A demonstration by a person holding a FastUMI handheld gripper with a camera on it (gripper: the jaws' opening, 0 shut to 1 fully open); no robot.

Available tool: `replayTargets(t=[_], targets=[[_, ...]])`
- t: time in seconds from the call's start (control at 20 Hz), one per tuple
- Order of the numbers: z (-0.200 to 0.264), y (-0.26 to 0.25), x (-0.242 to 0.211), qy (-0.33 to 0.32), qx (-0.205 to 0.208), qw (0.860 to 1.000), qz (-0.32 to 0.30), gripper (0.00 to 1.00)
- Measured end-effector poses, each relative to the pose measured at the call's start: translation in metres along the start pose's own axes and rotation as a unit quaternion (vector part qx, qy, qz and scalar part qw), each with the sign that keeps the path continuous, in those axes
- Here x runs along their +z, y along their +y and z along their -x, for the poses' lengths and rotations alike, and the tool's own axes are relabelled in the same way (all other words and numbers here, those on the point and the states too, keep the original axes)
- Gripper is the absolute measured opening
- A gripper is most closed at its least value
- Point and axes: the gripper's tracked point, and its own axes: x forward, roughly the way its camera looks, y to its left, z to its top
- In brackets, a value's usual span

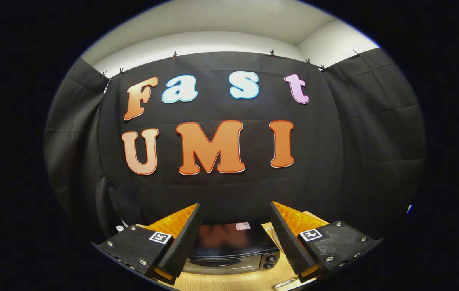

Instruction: Open the toaster oven, put the food inside, and close the toaster oven door.

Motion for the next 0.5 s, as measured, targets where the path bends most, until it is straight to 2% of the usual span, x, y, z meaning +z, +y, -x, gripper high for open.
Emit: replayTargets(t=[0.25, 0.5], targets=[[-0.024, 0.016, -0.057, 0.033, 0.009, 0.999, -0.004, 0.99], [-0.043, 0.035, -0.128, 0.091, 0.027, 0.995, 0.037, 0.99]])
